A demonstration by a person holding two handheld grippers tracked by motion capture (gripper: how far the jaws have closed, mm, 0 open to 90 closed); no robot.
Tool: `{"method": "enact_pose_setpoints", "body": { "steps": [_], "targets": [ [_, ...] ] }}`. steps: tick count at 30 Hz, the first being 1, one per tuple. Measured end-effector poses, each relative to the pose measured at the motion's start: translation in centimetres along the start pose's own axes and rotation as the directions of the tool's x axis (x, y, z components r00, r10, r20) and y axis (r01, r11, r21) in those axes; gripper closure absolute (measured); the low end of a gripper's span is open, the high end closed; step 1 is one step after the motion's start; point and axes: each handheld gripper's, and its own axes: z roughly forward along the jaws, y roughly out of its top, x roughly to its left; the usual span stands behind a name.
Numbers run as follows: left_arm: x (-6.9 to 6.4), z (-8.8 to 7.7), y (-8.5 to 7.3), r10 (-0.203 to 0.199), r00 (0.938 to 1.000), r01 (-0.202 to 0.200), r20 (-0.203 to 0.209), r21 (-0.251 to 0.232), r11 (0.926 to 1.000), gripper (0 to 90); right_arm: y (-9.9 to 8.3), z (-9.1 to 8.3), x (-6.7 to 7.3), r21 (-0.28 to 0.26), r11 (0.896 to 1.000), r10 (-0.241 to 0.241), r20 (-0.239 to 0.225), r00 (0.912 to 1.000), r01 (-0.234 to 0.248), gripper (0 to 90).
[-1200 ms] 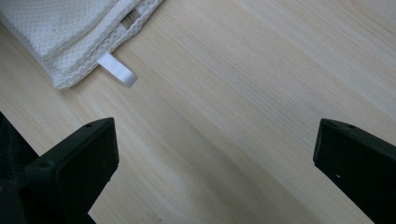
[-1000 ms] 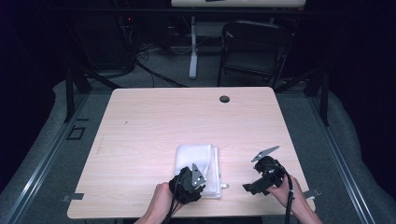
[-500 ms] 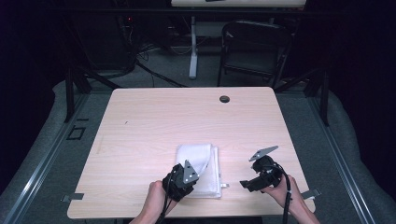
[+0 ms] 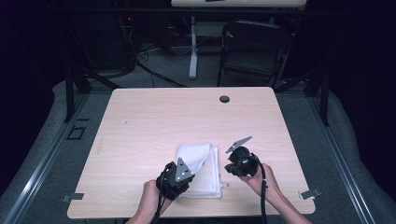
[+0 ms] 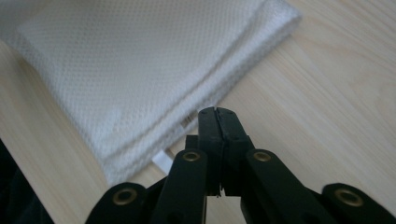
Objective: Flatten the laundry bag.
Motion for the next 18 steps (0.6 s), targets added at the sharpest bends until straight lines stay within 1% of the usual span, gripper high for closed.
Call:
{"method": "enact_pose_setpoints", "body": {
  "steps": [1, 3, 4, 5, 6, 7, 8, 9, 10, 11, 12, 13, 14, 15, 16, 18],
  "targets": [
    [0.0, -0.1, 0.0, -0.008, 1.0, 0.008, 0.001, -0.003, 1.0, 86.3, 0.4, 0.5, 0.1, -0.008, 1.0, 0.004, -0.015, 0.9999, -0.004, 90.0],
    [0.1, -0.2, -0.1, -0.008, 1.0, 0.008, 0.001, -0.006, 0.9999, 86.3, 0.8, 1.2, 0.2, 0.011, 1.0, 0.002, -0.033, 0.9995, -0.001, 90.0],
    [0.2, -0.2, -0.1, -0.014, 0.9999, 0.014, 0.005, -0.006, 0.9999, 86.3, 0.9, 1.7, 0.3, 0.009, 1.0, 0.007, -0.054, 0.9985, -0.006, 90.0],
    [0.2, -0.3, -0.1, -0.015, 0.9999, 0.015, 0.005, -0.006, 0.9999, 86.3, 1.0, 2.2, 0.4, 0.019, 1.0, 0.01, -0.066, 0.9978, -0.008, 90.0],
    [0.3, -0.3, -0.1, -0.013, 0.9999, 0.013, 0.003, -0.005, 0.9999, 86.3, 0.9, 2.5, 0.6, 0.008, 1.0, 0.025, -0.068, 0.9974, -0.024, 90.0],
    [0.3, -0.3, -0.1, -0.014, 0.9999, 0.014, -0.003, -0.012, 0.9998, 86.3, 1.0, 2.8, 0.6, 0.029, 1.0, -0.003, -0.067, 0.9977, 0.005, 90.0],
    [0.3, -0.3, -0.1, -0.016, 0.9999, 0.016, 0.001, -0.013, 0.9998, 86.3, 1.0, 2.9, 0.7, 0.028, 1.0, -0.003, -0.076, 0.9971, 0.005, 90.0],
    [0.3, -0.3, -0.1, -0.016, 0.9999, 0.015, -0.002, -0.012, 0.9998, 86.3, 0.8, 3.2, 1.0, 0.015, 1.0, 0.018, -0.074, 0.9971, -0.017, 90.0],
    [0.4, -0.4, -0.1, -0.018, 0.9998, 0.018, -0.004, -0.015, 0.9997, 86.3, 0.8, 3.4, 0.9, 0.037, 0.999, -0.002, -0.071, 0.9975, 0.004, 90.0],
    [0.5, -0.5, -0.2, -0.022, 0.9998, 0.022, -0.003, -0.017, 0.9996, 86.3, 0.8, 3.5, 1.0, 0.053, 0.999, -0.007, -0.072, 0.9974, 0.011, 90.0],
    [0.5, -0.5, -0.2, -0.024, 0.9997, 0.024, 0.002, -0.015, 0.9996, 86.3, 0.6, 3.8, 1.1, 0.039, 0.999, 0.016, -0.074, 0.9971, -0.013, 90.0],
    [0.6, -0.6, -0.2, -0.026, 0.9997, 0.026, 0.001, -0.02, 0.9995, 86.3, 0.6, 3.8, 1.0, 0.052, 0.999, 0.002, -0.077, 0.997, 0.002, 90.0],
    [0.6, -0.6, -0.2, -0.028, 0.9996, 0.028, -0.006, -0.025, 0.9993, 86.4, 0.5, 4.1, 1.2, 0.025, 0.999, 0.028, -0.081, 0.9963, -0.026, 90.0],
    [0.7, -0.6, -0.2, -0.032, 0.9995, 0.032, -0.007, -0.027, 0.9991, 86.5, 0.5, 4.0, 1.0, 0.037, 0.999, 0.012, -0.084, 0.9964, -0.009, 90.0],
    [0.7, -0.6, -0.2, -0.033, 0.9994, 0.033, -0.009, -0.026, 0.9991, 86.6, 0.4, 4.0, 0.9, 0.039, 0.999, 0.011, -0.086, 0.9962, -0.008, 90.0],
    [0.8, -0.9, -0.2, -0.037, 0.9991, 0.037, -0.019, -0.031, 0.9989, 86.8, 0.3, 4.2, 0.9, 0.029, 0.999, 0.031, -0.102, 0.9943, -0.028, 90.0]
  ]
}}
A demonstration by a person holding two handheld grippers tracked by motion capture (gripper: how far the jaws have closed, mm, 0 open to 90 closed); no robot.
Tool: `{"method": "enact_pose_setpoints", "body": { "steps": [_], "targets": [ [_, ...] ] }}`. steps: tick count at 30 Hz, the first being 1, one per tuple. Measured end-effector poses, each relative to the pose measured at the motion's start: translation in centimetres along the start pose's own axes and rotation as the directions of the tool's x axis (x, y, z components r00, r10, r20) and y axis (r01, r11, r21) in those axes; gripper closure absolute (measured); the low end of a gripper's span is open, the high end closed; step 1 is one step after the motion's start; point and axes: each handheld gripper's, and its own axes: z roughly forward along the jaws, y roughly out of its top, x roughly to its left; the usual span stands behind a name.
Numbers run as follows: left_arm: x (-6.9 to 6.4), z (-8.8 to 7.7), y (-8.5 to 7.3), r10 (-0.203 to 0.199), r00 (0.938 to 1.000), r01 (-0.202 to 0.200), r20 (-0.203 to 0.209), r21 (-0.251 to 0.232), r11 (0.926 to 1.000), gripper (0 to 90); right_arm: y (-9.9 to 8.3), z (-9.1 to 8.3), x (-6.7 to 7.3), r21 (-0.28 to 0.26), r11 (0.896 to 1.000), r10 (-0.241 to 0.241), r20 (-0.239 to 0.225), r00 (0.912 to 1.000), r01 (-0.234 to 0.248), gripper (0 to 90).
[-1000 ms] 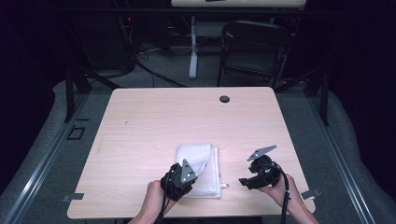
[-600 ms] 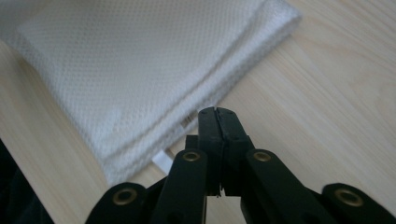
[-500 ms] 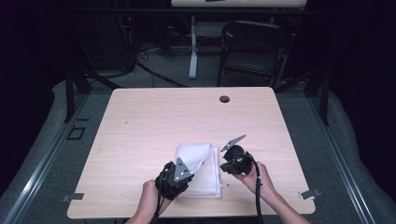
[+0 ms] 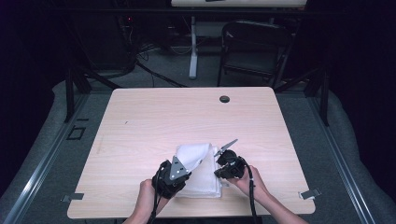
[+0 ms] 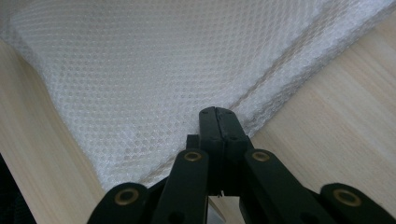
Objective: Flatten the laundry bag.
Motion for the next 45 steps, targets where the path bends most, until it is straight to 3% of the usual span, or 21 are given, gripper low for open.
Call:
{"method": "enact_pose_setpoints", "body": {
  "steps": [4, 13, 15, 21, 26, 32, 33, 36, 37, 38, 45],
  "targets": [
    [0.8, -0.5, -0.2, -0.007, 0.999, 0.007, -0.043, -0.005, 1.0, 86.9, -0.1, 0.1, 0.0, 0.016, 0.999, -0.028, 0.019, 0.9994, 0.028, 90.0],
    [2.7, -2.0, -1.0, -0.053, 0.9957, 0.054, -0.076, 0.002, 0.9986, 87.4, -0.3, 0.2, -0.1, 0.017, 0.999, -0.032, 0.014, 0.9994, 0.032, 90.0],
    [3.2, -2.3, -1.3, -0.078, 0.9934, 0.079, -0.084, 0.005, 0.9969, 87.4, -0.3, 0.1, -0.2, 0.031, 0.999, -0.045, 0.013, 0.9989, 0.045, 90.0],
    [4.3, -2.9, -2.2, -0.103, 0.9874, 0.105, -0.12, 0.013, 0.9943, 87.4, -0.3, 0.0, -0.2, 0.025, 0.998, -0.05, 0.005, 0.9987, 0.05, 90.0],
    [5.0, -3.2, -2.7, -0.128, 0.9836, 0.133, -0.127, 0.027, 0.9908, 87.4, -0.4, 0.1, -0.4, 0.02, 0.998, -0.06, 0.006, 0.9982, 0.06, 89.9],
    [5.9, -3.5, -3.9, -0.158, 0.9786, 0.167, -0.132, 0.061, 0.9841, 87.5, -0.4, 0.0, -0.4, 0.01, 0.998, -0.061, -0.001, 0.9981, 0.061, 88.8],
    [6.0, -3.5, -4.1, -0.167, 0.9755, 0.177, -0.144, 0.059, 0.9825, 87.5, -0.4, 0.0, -0.4, 0.007, 0.998, -0.066, -0.001, 0.9978, 0.066, 88.8],
    [6.6, -3.5, -4.4, -0.182, 0.9747, 0.195, -0.129, 0.091, 0.9767, 87.5, -0.4, 0.1, -0.5, 0.011, 0.998, -0.06, -0.015, 0.9981, 0.06, 87.6],
    [6.7, -3.3, -4.5, -0.187, 0.9716, 0.199, -0.146, 0.078, 0.9768, 87.5, -0.4, 0.1, -0.4, 0.012, 0.998, -0.059, -0.015, 0.9981, 0.059, 87.3],
    [6.9, -3.3, -4.6, -0.186, 0.9722, 0.201, -0.142, 0.096, 0.9749, 87.5, -0.4, 0.0, -0.4, 0.015, 0.998, -0.06, -0.013, 0.9981, 0.06, 87.6],
    [7.7, -3.0, -5.1, -0.213, 0.9638, 0.232, -0.16, 0.108, 0.9668, 87.4, -0.4, 0.3, 0.0, 0.019, 0.995, -0.096, 0.017, 0.9952, 0.096, 90.0]
  ]
}}
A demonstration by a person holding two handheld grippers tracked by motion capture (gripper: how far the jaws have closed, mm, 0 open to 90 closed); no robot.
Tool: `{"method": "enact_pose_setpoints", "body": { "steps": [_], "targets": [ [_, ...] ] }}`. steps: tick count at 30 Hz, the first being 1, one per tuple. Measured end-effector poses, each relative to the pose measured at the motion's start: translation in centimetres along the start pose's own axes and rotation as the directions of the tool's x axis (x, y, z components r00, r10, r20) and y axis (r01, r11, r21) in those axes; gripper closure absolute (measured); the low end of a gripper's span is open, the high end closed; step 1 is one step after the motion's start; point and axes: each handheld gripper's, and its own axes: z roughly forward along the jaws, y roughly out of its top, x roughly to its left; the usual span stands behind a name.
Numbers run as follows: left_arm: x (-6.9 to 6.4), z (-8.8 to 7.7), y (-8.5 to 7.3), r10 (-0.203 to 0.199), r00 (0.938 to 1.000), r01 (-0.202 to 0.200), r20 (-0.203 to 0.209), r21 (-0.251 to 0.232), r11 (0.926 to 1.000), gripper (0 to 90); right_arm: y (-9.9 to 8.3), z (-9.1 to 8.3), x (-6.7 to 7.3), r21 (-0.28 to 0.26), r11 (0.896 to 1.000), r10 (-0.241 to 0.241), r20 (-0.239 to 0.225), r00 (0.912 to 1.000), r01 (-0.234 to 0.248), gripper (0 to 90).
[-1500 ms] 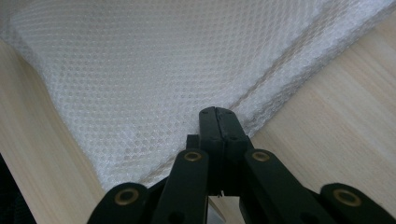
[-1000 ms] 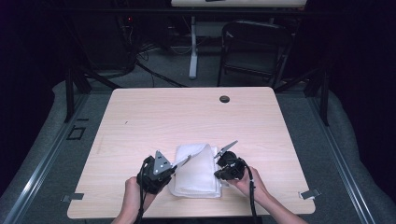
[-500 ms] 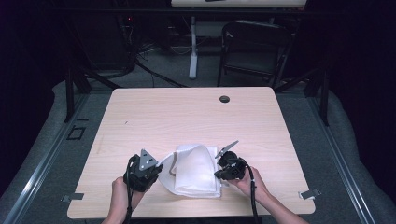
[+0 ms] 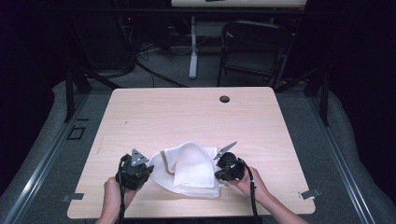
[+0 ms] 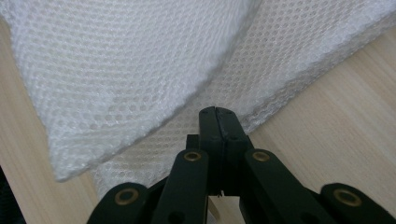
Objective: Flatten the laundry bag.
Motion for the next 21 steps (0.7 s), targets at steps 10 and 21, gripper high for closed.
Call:
{"method": "enact_pose_setpoints", "body": {
  "steps": [10, 21],
  "targets": [
    [1.7, 0.2, -1.6, -0.078, 0.9966, 0.077, 0.025, 0.03, 0.9966, 87.1, 0.0, 0.1, 0.1, 0.0, 1.0, -0.004, 0.003, 1.0, 0.004, 90.0],
    [3.0, 1.1, -2.5, -0.159, 0.9836, 0.149, 0.085, 0.117, 0.982, 82.7, 0.1, 0.2, 0.2, 0.002, 1.0, -0.008, 0.005, 1.0, 0.008, 90.0]
  ]
}}
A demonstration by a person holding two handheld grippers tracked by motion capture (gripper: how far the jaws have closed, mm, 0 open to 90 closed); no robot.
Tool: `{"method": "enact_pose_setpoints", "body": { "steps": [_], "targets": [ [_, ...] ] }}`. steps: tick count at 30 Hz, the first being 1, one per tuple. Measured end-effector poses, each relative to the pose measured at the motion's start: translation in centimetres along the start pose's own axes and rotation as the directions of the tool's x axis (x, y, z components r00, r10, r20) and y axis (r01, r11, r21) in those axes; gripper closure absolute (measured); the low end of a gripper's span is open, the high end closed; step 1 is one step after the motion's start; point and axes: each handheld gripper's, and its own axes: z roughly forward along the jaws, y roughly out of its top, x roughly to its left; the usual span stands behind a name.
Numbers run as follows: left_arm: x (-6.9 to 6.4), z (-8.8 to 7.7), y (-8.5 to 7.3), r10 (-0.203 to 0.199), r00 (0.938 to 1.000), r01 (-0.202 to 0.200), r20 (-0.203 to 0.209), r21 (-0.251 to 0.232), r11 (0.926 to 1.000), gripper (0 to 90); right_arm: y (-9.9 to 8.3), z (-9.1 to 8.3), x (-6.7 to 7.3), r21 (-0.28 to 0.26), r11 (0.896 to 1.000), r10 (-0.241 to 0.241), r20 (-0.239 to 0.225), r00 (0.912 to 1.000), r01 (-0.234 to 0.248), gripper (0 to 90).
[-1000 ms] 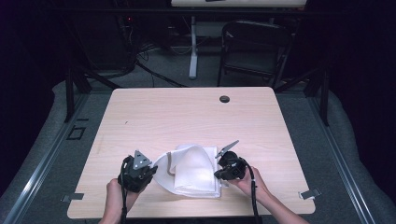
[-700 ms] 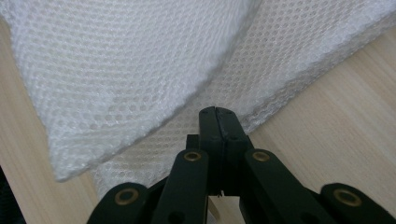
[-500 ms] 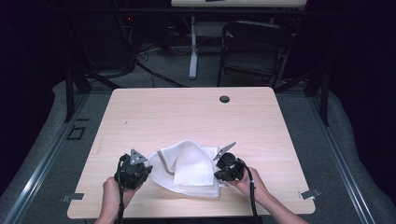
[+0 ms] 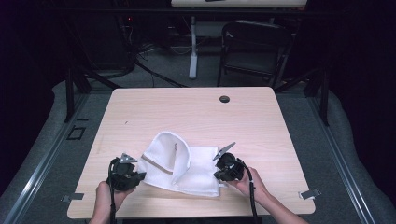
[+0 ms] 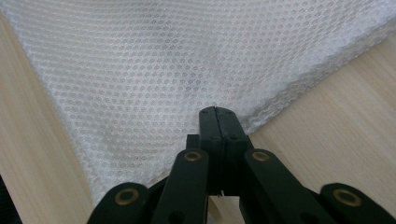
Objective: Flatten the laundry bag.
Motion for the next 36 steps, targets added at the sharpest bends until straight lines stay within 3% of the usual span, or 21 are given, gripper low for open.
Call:
{"method": "enact_pose_setpoints", "body": {
  "steps": [7, 10, 15, 17, 22, 28, 33, 36],
  "targets": [
    [0.3, 0.6, -0.1, -0.004, 1.0, 0.004, -0.003, 0.053, 0.9986, 78.0, 0.0, 0.0, 0.0, 0.005, 1.0, -0.006, 0.002, 1.0, 0.006, 90.0],
    [0.4, 0.5, -0.1, -0.002, 1.0, 0.002, -0.007, 0.065, 0.9979, 70.8, 0.0, 0.0, 0.1, 0.005, 1.0, -0.006, 0.003, 1.0, 0.006, 90.0],
    [0.9, -0.2, -0.4, 0.001, 0.9985, 0.004, -0.054, 0.1, 0.9949, 47.1, 0.0, 0.0, 0.0, 0.004, 1.0, -0.006, 0.002, 1.0, 0.006, 90.0],
    [1.3, -0.7, -0.7, -0.016, 0.9988, 0.021, -0.047, 0.106, 0.9941, 39.5, 0.0, 0.0, 0.0, 0.004, 1.0, -0.008, 0.002, 1.0, 0.008, 90.0],
    [1.8, -1.6, -1.0, -0.037, 0.9985, 0.041, -0.04, 0.087, 0.9954, 29.6, 0.1, -0.1, 0.1, 0.01, 1.0, -0.017, 0.003, 0.9998, 0.017, 90.0],
    [1.5, -2.5, -0.7, -0.02, 0.9988, 0.022, -0.045, 0.057, 0.9981, 19.6, 0.1, -0.2, -0.2, 0.014, 1.0, -0.01, -0.001, 1.0, 0.01, 90.0],
    [1.7, -3.0, -0.7, -0.025, 0.9979, 0.027, -0.059, 0.028, 0.9992, 15.8, 0.1, -0.3, -0.2, 0.015, 1.0, -0.013, 0.003, 0.9999, 0.013, 89.3],
    [1.9, -3.1, -0.5, -0.023, 0.9983, 0.024, -0.054, 0.016, 0.9996, 16.4, 0.2, -0.6, -0.1, 0.011, 1.0, -0.021, 0.018, 0.9996, 0.021, 81.9]
  ]
}}
